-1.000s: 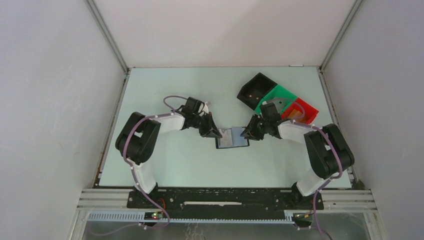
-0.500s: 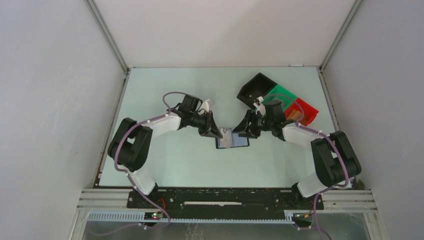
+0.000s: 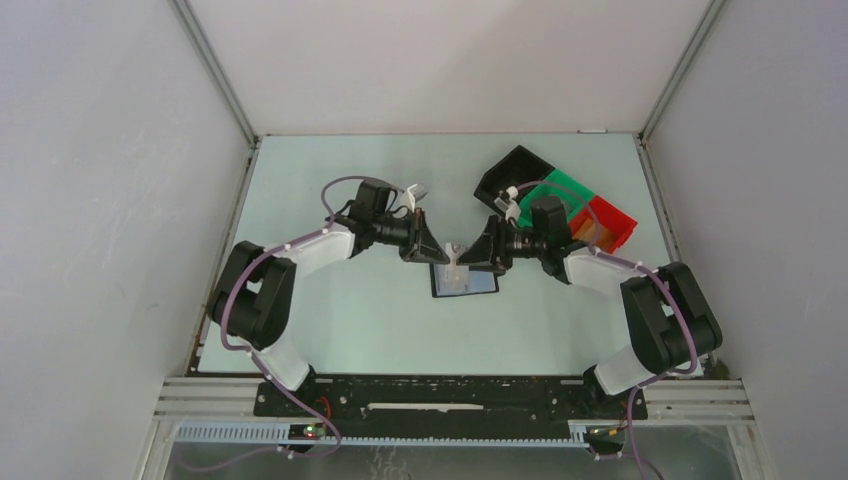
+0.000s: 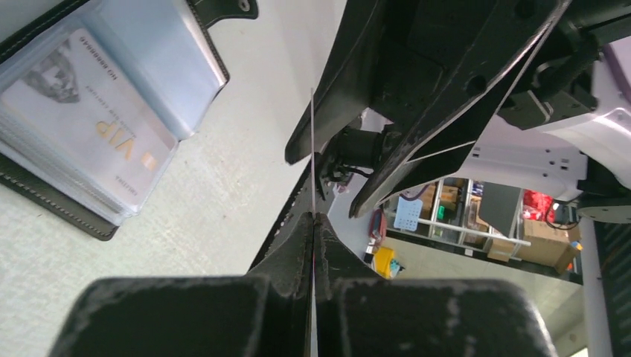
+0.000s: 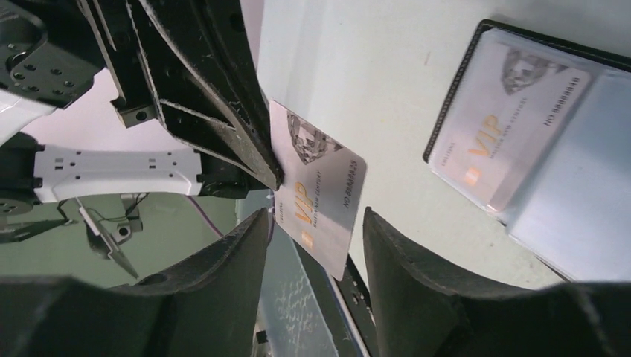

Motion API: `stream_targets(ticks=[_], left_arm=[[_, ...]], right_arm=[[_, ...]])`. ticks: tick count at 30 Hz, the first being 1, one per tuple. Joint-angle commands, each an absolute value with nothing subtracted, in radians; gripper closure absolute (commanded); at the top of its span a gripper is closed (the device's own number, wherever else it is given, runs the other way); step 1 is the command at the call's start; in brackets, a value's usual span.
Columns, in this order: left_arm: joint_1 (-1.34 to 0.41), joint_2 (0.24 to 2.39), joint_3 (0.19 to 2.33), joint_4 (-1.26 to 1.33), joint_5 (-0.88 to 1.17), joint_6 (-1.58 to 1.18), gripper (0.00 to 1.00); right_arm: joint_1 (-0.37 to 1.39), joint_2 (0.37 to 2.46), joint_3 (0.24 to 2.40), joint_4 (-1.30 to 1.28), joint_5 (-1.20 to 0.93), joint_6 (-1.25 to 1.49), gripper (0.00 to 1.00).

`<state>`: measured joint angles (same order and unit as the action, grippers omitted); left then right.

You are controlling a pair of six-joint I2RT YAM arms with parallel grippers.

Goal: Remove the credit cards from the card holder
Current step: Place the credit card in the storage box.

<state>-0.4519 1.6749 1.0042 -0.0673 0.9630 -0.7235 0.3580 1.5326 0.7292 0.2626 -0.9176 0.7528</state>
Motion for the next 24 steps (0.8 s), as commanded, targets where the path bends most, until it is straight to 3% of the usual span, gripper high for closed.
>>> stream_targets(ticks=[1, 5, 12, 14, 17, 18, 24], left_arm=[[-0.448, 1.635, 1.008, 0.038, 1.027, -0.786, 1.00], [-0.446, 1.628, 0.990, 0.080, 1.035, -0.816, 1.00], [-0.444, 1.625, 0.977, 0.100, 1.026, -0.827, 1.00], [-0.442, 1.627, 0.977, 0.087, 1.013, -0.823, 0.96], [-0.439, 1.631, 1.004, -0.007, 0.972, -0.775, 0.64], [-0.437, 1.631, 1.016, -0.052, 0.953, -0.752, 0.58], [-0.421, 1.579, 1.059, -0.229, 0.749, -0.652, 0.52]], right_arm=[[0.371, 1.520, 0.724, 0.339, -0.973, 0.775, 0.45], [0.369, 1.521, 0.724, 0.356, -0.996, 0.783, 0.58], [0.356, 1.509, 0.724, 0.365, -1.009, 0.805, 1.00], [0.346, 1.492, 0.724, 0.338, -0.994, 0.799, 1.00], [0.319, 1.446, 0.724, 0.270, -0.955, 0.789, 1.00], [0.303, 1.418, 0.725, 0.240, -0.920, 0.784, 1.00], [0.160, 1.292, 0.809, -0.108, -0.575, 0.745, 1.00]])
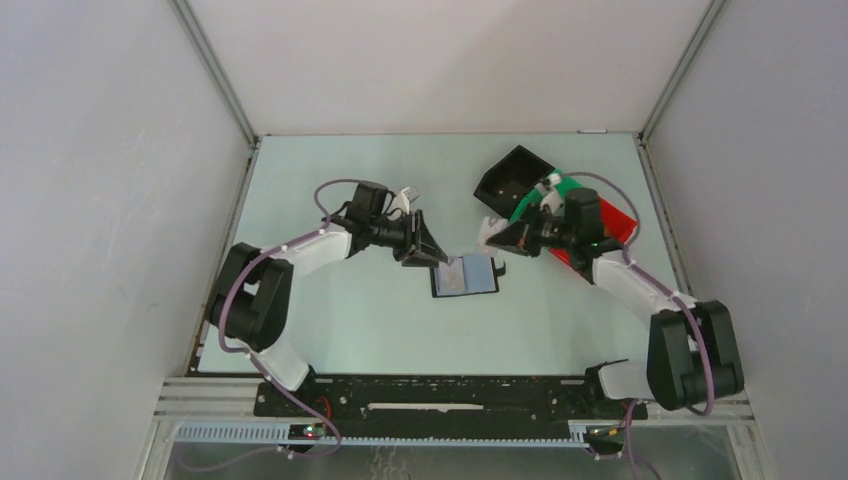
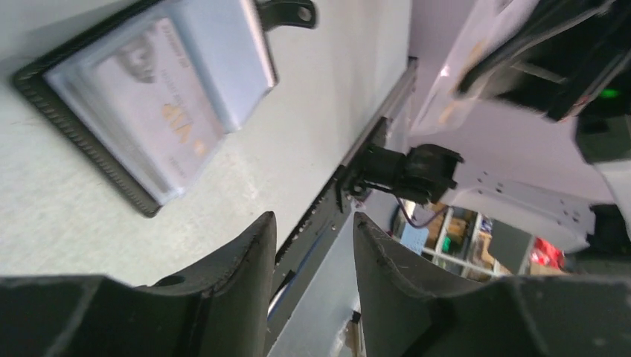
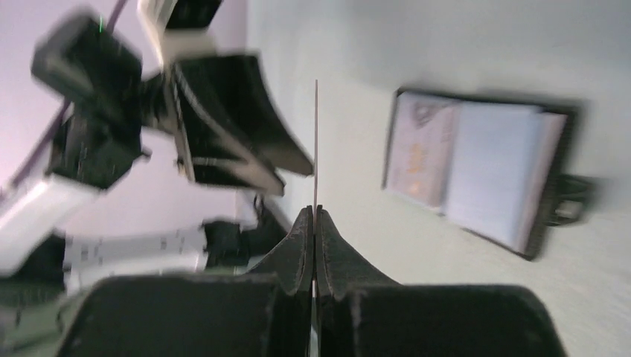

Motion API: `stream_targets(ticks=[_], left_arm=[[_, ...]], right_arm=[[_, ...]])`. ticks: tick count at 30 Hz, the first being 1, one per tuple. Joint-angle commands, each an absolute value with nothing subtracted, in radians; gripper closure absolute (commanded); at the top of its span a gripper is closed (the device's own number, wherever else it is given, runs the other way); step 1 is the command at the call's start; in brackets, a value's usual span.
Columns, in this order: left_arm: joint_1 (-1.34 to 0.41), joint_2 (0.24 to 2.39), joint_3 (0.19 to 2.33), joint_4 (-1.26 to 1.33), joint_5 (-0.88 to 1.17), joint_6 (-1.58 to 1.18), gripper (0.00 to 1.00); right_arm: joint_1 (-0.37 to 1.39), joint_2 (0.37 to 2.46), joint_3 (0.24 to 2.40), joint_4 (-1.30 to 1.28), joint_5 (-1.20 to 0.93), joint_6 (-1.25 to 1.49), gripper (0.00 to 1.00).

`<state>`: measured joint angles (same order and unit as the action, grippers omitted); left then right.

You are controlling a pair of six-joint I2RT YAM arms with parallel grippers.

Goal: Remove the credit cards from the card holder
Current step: Place the credit card in the storage box.

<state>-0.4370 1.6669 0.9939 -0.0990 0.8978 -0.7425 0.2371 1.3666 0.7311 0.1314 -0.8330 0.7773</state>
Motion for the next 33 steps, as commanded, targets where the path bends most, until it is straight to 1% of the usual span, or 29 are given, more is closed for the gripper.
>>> stream_targets(ticks=[1, 4, 7, 12, 15, 22, 25, 28, 31, 33], left_arm=[[-0.421, 1.566, 1.060, -0.237, 0.726, -0.649, 0.52], [-0.421, 1.536, 1.068, -0.261, 0.682, -0.641, 0.52], [-0.422, 1.523, 1.066, -0.276, 0.679, -0.634, 0.52], [-0.421, 1.514, 1.045, -0.281, 0.680, -0.632, 0.52], [-0.422, 1.502, 1.035, -0.283, 0.670, -0.633, 0.53], [-0.421, 1.476, 1.029, -0.302, 0.647, -0.625, 0.53], [-0.421, 1.470, 1.024, -0.304, 0.644, -0.623, 0.53], [-0.422, 1.465, 1.022, -0.307, 0.644, -0.623, 0.53], [-0.421, 1.460, 1.018, -0.311, 0.644, -0.621, 0.53], [-0.421, 1.457, 1.013, -0.311, 0.644, -0.618, 0.53]], right_arm=[[0.136, 1.290, 0.837, -0.165, -0.516, 0.748, 1.00], [0.081, 1.327, 0.937, -0.287, -0.363, 0.751, 1.00], [0.043, 1.409, 1.048, -0.360, -0.263, 0.735, 1.00], [0.008, 1.608, 1.256, -0.470, -0.190, 0.696, 1.00], [0.008, 1.706, 1.343, -0.513, -0.136, 0.687, 1.00], [0.008, 1.857, 1.478, -0.555, -0.082, 0.693, 1.00], [0.008, 1.927, 1.535, -0.572, -0.097, 0.692, 1.00], [0.008, 1.961, 1.549, -0.546, -0.108, 0.690, 1.00], [-0.023, 1.984, 1.566, -0.560, -0.100, 0.687, 0.88], [-0.033, 1.988, 1.564, -0.570, -0.095, 0.687, 0.78]])
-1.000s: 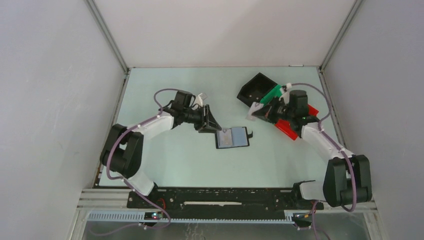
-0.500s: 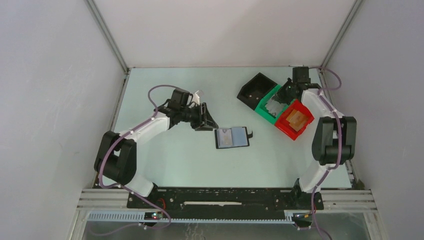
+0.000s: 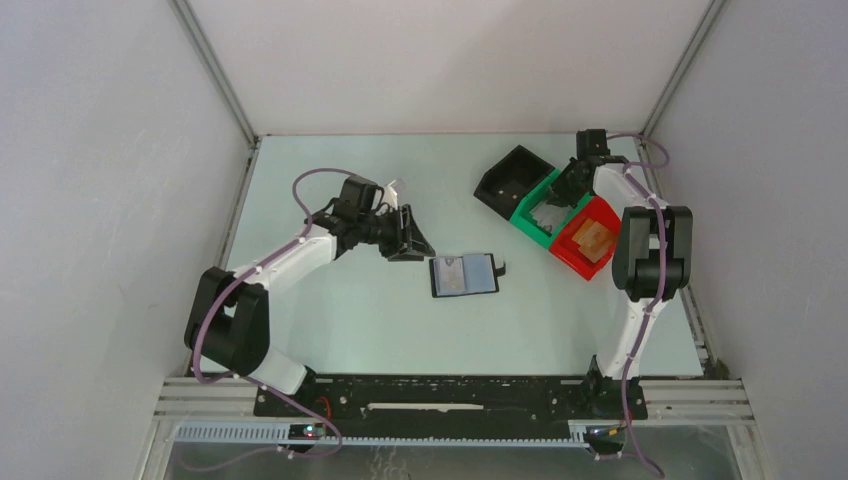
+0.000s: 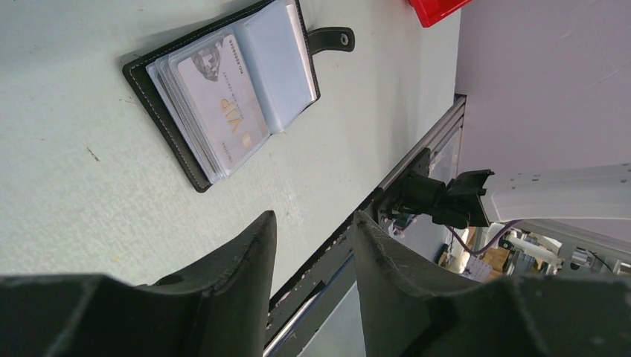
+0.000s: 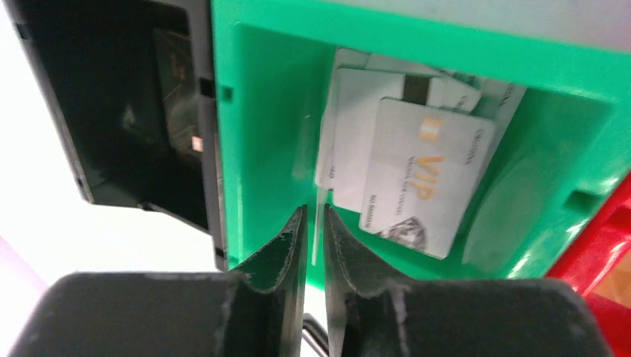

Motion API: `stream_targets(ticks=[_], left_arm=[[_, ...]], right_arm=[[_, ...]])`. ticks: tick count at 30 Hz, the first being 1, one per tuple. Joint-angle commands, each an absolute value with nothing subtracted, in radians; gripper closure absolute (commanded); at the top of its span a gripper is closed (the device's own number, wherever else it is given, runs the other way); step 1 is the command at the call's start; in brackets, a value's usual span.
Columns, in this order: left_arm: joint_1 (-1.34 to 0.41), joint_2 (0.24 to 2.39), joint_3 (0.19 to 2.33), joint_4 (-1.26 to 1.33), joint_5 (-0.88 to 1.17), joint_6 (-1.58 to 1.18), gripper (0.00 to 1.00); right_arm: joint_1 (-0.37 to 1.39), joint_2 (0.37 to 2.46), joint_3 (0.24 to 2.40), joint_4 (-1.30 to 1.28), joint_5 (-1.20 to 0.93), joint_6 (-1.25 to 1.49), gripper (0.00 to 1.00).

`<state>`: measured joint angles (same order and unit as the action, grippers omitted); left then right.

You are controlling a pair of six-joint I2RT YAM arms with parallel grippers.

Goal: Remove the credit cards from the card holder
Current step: Place the credit card in the storage box, then remove the credit card from the card holder.

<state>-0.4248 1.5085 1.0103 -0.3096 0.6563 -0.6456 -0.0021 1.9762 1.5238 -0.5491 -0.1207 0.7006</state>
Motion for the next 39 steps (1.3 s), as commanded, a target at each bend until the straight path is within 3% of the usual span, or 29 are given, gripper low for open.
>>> stream_targets(ticks=[1, 6, 13, 22, 28, 39], left_arm=[[-0.422, 1.457, 1.013, -0.312, 0.645, -0.618, 0.53], [-0.422, 1.468, 1.018, -0.318, 0.638, -0.616, 0.53], [-0.453, 1.524, 1.060, -0.365, 0.581, -0.592, 0.54], [-0.485, 1.638, 1.051, -0.263, 0.573, -0.657, 0.57], [-0.492, 1.709, 1.071, -0.231, 0.555, -0.677, 0.59], [-0.521, 1.828, 1.134, -0.218, 0.508, -0.699, 0.59]], right_arm=[[-0.038, 1.986, 1.561, -0.576, -0.090, 0.688, 0.76], [-0.053, 1.912, 1.504, -0.572, -0.061, 0.685, 0.68], [-0.024, 1.685, 1.399, -0.539, -0.040, 0.634, 0.67], [0.262, 1.451, 1.112, -0.423, -0.144, 0.533, 0.63], [0.410, 1.455, 0.940, -0.273, -0.316, 0.607, 0.63], [0.485, 1.622, 0.914, -0.115, -0.426, 0.683, 0.66]])
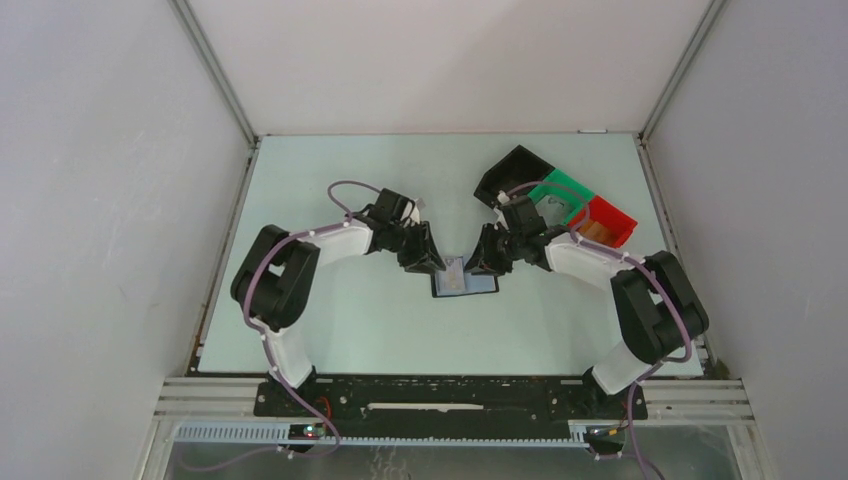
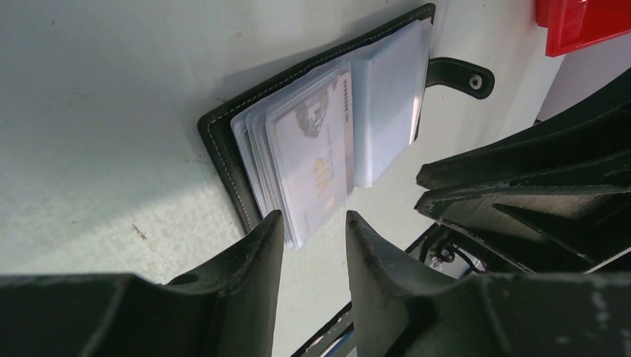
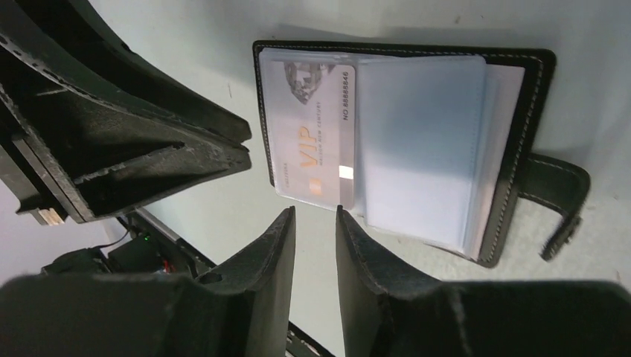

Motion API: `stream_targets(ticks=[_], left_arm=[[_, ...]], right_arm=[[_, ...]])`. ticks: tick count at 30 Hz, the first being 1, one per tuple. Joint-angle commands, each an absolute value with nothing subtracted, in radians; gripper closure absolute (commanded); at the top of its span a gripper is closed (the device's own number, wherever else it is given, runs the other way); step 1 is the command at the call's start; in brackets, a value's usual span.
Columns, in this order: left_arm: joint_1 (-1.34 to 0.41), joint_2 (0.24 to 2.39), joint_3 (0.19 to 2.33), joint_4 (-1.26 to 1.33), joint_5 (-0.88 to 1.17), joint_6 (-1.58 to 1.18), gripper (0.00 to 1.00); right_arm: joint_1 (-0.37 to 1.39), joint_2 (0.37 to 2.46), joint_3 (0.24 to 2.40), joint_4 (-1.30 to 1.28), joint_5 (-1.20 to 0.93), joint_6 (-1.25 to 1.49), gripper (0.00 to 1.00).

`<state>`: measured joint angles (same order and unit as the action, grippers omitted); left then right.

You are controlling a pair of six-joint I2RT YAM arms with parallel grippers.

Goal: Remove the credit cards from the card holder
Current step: Remove the credit card from the card holder.

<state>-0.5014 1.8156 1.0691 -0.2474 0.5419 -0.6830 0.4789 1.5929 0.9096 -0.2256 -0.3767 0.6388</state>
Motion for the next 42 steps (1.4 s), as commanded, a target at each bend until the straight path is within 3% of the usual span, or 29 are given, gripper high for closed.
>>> stream_targets(ticks=[1, 22, 33, 42], left_arm=[[-0.521, 1.832, 1.137, -0.225, 0.493, -0.699, 0.59], [-0.553, 1.911, 1.189, -0.299, 0.409, -0.685, 0.71], [-0.586, 1.793, 1.191, -0.334, 0.306, -0.653, 0.64], [-0.615, 1.856, 1.234, -0.359, 0.308, -0.653, 0.61]], right_arm=[[0.484, 1.634, 0.914, -0.107, -0.428, 0.688, 0.66], [0.471, 1.772, 0.914, -0.050, -0.395, 0.735, 0.71], [0.481, 1.702, 0.910, -0.110, -0.324, 0.714, 0.72], [0.480, 1.727, 0.906, -0.100, -0.324, 0.726, 0.73]])
